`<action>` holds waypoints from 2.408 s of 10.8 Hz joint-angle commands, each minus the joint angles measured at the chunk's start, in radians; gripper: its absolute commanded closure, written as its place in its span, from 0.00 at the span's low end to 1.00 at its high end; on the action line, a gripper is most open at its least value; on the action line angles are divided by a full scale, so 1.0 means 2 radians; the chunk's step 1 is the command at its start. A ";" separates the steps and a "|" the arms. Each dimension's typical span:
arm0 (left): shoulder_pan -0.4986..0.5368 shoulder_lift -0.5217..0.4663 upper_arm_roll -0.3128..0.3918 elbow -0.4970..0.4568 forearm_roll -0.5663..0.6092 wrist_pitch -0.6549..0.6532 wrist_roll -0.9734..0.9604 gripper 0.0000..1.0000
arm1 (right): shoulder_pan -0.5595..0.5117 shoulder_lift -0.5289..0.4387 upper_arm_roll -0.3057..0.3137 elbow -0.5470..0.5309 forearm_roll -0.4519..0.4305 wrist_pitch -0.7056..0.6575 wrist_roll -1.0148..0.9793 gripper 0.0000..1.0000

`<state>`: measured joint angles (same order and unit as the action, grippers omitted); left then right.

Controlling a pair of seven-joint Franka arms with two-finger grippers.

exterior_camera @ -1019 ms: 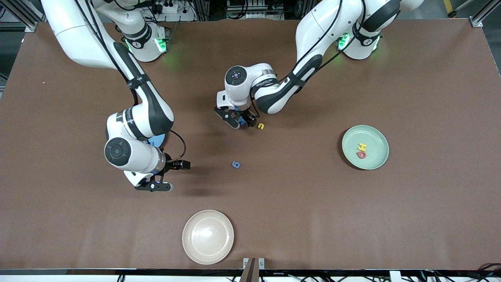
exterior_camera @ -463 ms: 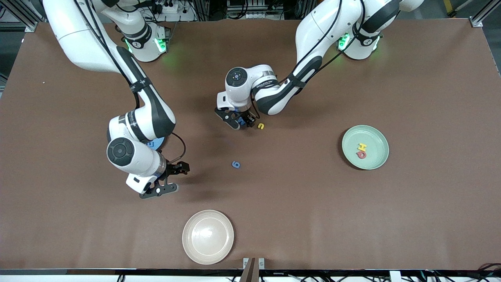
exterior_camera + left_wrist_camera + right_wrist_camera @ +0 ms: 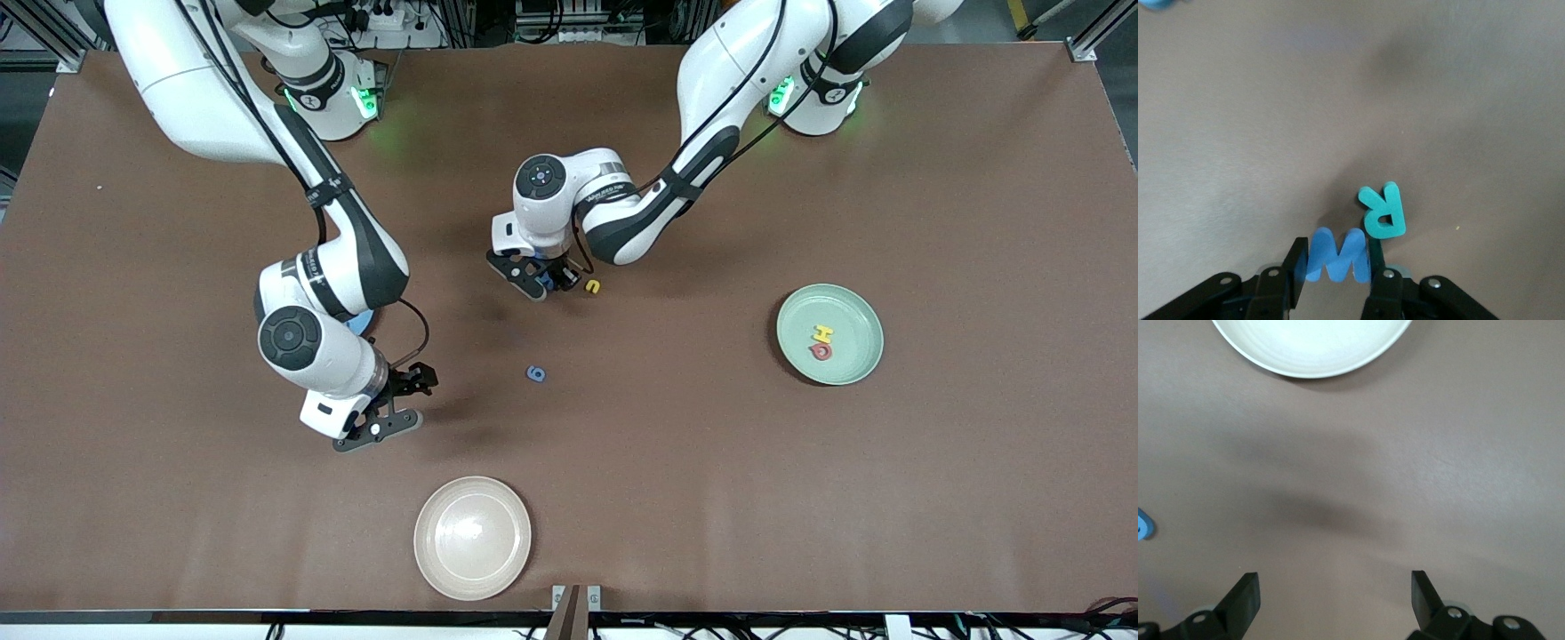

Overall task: Sort upper and lower case letters into plates
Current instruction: 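Set the blue M on the green plate with the left gripper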

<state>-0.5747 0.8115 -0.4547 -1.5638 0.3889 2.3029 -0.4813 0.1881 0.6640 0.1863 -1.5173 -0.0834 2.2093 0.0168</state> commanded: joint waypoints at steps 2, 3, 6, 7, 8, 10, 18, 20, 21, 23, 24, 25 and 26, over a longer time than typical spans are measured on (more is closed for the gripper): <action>0.039 -0.106 -0.002 -0.012 -0.084 -0.087 -0.006 1.00 | 0.017 0.017 0.004 0.007 -0.009 0.036 -0.018 0.00; 0.057 -0.132 -0.002 -0.011 -0.111 -0.113 -0.007 1.00 | 0.037 0.024 0.004 0.007 -0.010 0.056 -0.018 0.00; 0.163 -0.176 0.000 -0.011 -0.137 -0.183 -0.005 1.00 | 0.050 0.030 0.004 0.007 -0.010 0.064 -0.031 0.00; 0.203 -0.180 0.000 -0.013 -0.132 -0.203 0.003 1.00 | 0.052 0.031 0.010 0.008 -0.008 0.064 -0.044 0.00; 0.238 -0.186 -0.001 -0.017 -0.125 -0.204 0.022 1.00 | 0.043 0.031 0.030 0.007 -0.006 0.063 -0.046 0.00; 0.305 -0.186 0.000 -0.024 -0.123 -0.208 0.101 1.00 | 0.046 0.034 0.034 0.007 -0.006 0.063 -0.041 0.00; 0.421 -0.139 0.002 -0.141 -0.019 -0.111 0.164 0.57 | 0.050 0.042 0.030 0.009 -0.004 0.074 -0.041 0.00; 0.417 -0.148 0.000 -0.133 -0.019 -0.113 0.164 0.00 | 0.051 0.038 0.031 0.008 -0.003 0.068 -0.032 0.00; 0.415 -0.153 -0.001 -0.122 -0.018 -0.117 0.163 0.00 | 0.050 0.038 0.030 0.008 -0.003 0.067 -0.018 0.00; 0.415 -0.156 -0.002 -0.075 -0.016 -0.134 0.166 0.00 | 0.047 0.037 0.031 0.008 -0.002 0.066 0.002 0.00; 0.413 -0.159 -0.003 -0.054 -0.016 -0.149 0.172 0.00 | 0.048 0.037 0.031 0.009 -0.002 0.060 0.002 0.00; 0.410 -0.160 -0.003 -0.032 -0.016 -0.166 0.175 0.00 | 0.049 0.037 0.031 0.007 -0.003 0.060 0.001 0.00; 0.406 -0.165 -0.005 -0.016 -0.016 -0.183 0.176 0.00 | 0.051 0.037 0.031 0.008 -0.004 0.060 0.004 0.00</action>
<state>0.2518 0.4942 -0.4591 -1.6457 0.3305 1.9965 -0.1408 0.2923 0.7409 0.2382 -1.5104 -0.0854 2.3437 -0.0006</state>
